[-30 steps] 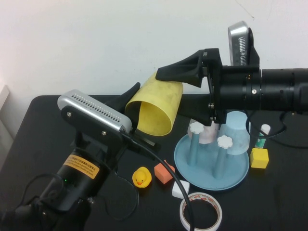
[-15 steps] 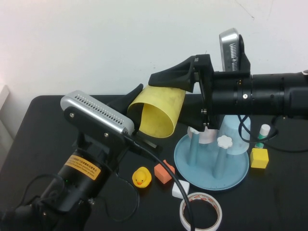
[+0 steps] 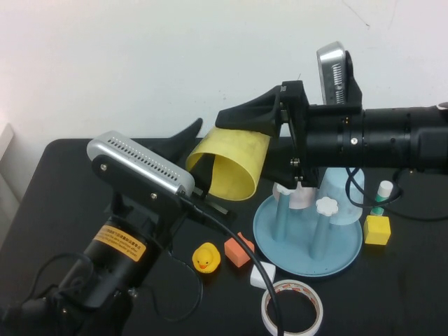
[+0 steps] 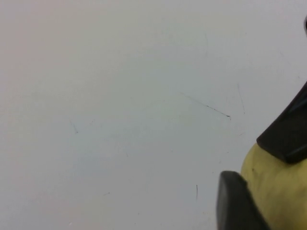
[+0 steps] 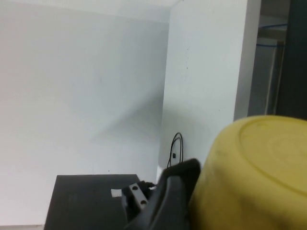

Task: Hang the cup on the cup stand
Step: Adjust the cup with two arms, then place the cup on the cup holder

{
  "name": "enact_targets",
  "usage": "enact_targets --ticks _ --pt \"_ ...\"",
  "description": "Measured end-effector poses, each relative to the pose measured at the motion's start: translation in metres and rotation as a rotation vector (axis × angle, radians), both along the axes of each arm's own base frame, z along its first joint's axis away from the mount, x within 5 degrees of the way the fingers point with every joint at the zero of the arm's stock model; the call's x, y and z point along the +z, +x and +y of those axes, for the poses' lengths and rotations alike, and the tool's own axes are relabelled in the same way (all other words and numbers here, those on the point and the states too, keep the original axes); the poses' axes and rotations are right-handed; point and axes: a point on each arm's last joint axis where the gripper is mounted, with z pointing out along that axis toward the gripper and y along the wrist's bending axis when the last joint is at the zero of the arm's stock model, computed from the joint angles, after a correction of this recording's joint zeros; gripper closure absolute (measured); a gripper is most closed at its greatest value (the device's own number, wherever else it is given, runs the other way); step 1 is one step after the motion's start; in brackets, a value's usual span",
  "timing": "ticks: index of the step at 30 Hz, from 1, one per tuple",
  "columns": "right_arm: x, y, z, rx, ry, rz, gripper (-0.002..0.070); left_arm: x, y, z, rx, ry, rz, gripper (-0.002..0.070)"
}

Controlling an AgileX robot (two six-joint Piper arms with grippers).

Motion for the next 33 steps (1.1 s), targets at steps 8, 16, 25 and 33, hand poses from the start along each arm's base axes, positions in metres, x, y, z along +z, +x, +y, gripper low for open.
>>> enact_targets --ticks 8,16,25,33 --pt "0.005 0.011 -0.02 -0.045 -0.023 -0.099 0.0075 0.012 -0.007 0.003 -0.028 0.005 0.009 0.0331" --pt "0.011 0.024 -0.048 -0.078 -0.083 -0.3 0.0075 0.021 -0.036 0.019 -0.141 -0.028 0.083 0.0329" --pt "0.012 0.025 -0.057 0.033 -0.266 -0.844 0.0075 0.003 -0.079 0.055 -0.182 -0.053 0.23 0.0522" --pt "0.002 0.029 -0.056 0.137 -0.419 -1.231 0.0075 -0.016 -0.093 0.068 -0.181 -0.042 0.288 0.0664"
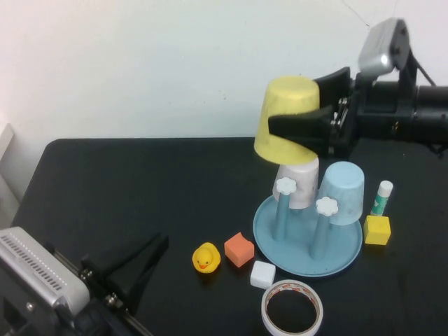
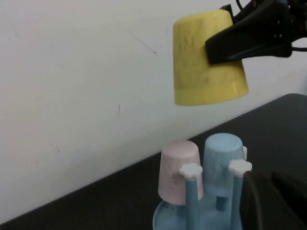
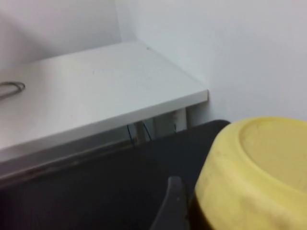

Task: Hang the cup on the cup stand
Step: Place the cup on the cup holder

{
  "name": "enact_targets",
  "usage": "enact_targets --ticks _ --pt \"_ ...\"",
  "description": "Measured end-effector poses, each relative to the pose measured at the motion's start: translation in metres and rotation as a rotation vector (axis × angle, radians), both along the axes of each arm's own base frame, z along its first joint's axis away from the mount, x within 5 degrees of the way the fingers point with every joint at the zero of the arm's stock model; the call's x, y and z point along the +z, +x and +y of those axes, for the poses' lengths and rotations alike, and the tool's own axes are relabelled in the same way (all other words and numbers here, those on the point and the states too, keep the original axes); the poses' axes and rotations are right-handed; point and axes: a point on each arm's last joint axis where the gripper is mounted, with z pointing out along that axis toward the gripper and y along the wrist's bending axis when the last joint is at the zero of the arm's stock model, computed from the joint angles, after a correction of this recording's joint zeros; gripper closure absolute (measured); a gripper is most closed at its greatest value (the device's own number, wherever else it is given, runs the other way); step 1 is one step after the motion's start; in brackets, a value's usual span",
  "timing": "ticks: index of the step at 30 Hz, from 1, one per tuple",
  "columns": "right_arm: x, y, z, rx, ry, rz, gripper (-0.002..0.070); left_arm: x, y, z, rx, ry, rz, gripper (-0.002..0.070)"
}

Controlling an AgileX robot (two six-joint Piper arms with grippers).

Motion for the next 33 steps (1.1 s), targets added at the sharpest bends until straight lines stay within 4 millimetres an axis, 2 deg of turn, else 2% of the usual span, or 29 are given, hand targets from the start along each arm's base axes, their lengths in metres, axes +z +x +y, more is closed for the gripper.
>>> enact_targets --ticks 13,20,33 --pt "-0.067 0.022 0.004 0.042 -0.116 -0.017 0.0075 -0.002 0.0 0.0 -0.002 -0.031 0.041 0.0675" --pt "-0.085 0.027 0.004 0.063 -0.194 -0.11 0.0075 -0.002 0.0 0.0 -0.002 -0.028 0.044 0.0675" --pt "-0.113 0.035 0.002 0.033 -0.256 -0.069 0.0075 -0.004 0.0 0.0 -0.002 -0.016 0.058 0.0675"
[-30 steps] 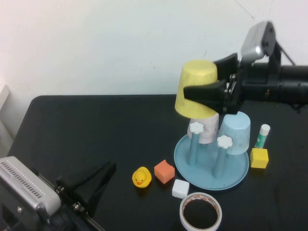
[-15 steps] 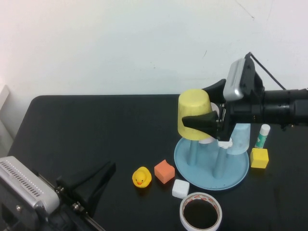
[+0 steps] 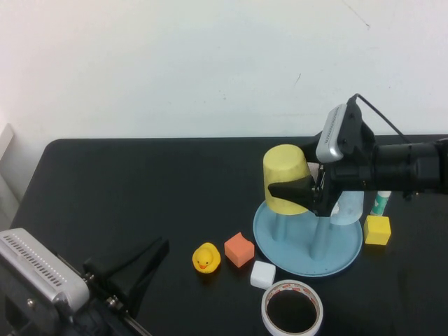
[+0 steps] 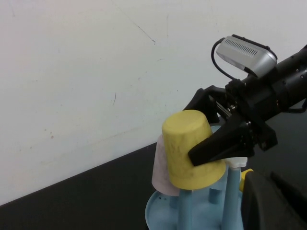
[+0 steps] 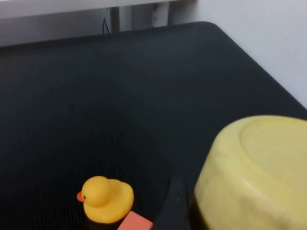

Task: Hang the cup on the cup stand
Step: Place the cup on the cup holder

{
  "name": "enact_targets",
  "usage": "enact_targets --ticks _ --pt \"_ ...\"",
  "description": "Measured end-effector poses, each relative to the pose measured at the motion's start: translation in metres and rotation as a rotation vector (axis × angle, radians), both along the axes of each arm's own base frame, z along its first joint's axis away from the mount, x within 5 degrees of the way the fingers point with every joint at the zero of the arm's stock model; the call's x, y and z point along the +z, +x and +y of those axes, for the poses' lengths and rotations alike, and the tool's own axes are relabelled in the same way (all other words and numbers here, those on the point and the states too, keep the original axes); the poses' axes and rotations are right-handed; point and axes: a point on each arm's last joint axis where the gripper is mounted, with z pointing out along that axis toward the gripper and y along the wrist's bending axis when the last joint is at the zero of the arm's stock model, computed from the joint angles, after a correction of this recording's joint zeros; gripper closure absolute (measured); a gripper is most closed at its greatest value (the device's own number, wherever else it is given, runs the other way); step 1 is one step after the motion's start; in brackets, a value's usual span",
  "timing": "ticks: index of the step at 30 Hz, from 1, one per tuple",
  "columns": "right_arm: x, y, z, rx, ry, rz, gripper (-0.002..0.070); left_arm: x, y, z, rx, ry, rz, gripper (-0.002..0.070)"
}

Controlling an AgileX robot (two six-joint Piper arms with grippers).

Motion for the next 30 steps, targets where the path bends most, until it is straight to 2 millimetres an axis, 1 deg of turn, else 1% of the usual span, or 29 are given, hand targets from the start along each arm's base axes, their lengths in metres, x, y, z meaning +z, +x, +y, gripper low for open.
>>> enact_targets --ticks 9,13,15,24,26,27,29,30 --pt "-0.002 0.002 -0.002 -0.03 -0.025 0.0 0.0073 0.0 0.0 0.0 0.0 0.0 0.0 0.0675" --pt "-0.004 0.005 -0.004 -0.07 -0.043 0.022 0.0011 -0.001 0.0 0.0 0.0 0.006 0.007 0.0675" --pt "-0.005 0.005 -0.005 -0.083 -0.043 0.033 -0.0001 -0.002 0.0 0.0 0.0 0.015 0.016 0.0675" --pt "-0.004 0.004 -0.004 -0.103 0.003 0.1 -0.0007 -0.005 0.0 0.0 -0.001 0.04 0.045 0.0675" --pt "-0.002 0.003 -0.003 -0.092 0.024 0.11 0.0011 -0.004 -0.001 0.001 -0.002 0.037 0.039 0.0675" --pt "0.001 0.003 -0.003 -0.092 0.032 0.114 0.0038 -0.003 -0.002 0.002 -0.002 0.039 0.042 0.0675" --pt "0.011 0.001 -0.003 -0.097 0.05 0.109 0.0128 -0.001 -0.006 0.005 -0.003 0.05 0.055 0.0675" --pt "0.019 0.0 -0.004 -0.1 0.057 0.099 0.0198 0.0 -0.009 0.008 -0.004 0.057 0.063 0.0675"
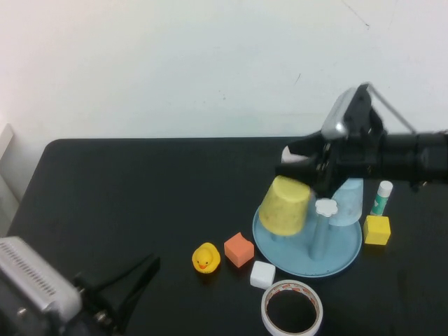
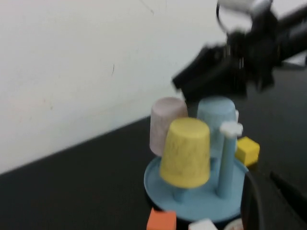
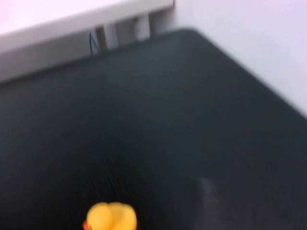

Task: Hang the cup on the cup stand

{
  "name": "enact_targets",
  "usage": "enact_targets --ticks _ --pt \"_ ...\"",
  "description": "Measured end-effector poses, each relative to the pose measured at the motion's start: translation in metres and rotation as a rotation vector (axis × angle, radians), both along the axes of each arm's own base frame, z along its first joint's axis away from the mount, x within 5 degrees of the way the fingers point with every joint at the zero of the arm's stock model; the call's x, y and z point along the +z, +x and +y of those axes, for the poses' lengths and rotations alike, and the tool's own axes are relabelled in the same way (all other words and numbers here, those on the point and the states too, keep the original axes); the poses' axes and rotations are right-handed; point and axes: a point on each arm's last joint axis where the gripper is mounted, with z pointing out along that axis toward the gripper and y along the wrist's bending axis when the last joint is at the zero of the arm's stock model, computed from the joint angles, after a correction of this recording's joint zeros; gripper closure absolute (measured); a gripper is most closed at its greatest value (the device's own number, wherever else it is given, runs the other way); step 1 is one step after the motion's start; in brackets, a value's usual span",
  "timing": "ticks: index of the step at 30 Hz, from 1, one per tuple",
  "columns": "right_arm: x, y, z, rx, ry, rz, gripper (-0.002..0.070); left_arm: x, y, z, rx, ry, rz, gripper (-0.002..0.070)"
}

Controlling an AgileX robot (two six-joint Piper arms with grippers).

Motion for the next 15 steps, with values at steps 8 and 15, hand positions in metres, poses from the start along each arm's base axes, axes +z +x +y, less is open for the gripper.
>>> enact_targets --ticks 8,15 --pt "0.086 -0.024 -0.026 0.024 0.125 -0.076 0.0645 0.009 -0.035 0.031 -0.014 0.07 0.046 0.0675" --pt "0.143 -0.072 -0.04 0.152 0.211 -0.142 0.0675 0.003 -0.065 0.058 -0.027 0.151 0.066 0.0675"
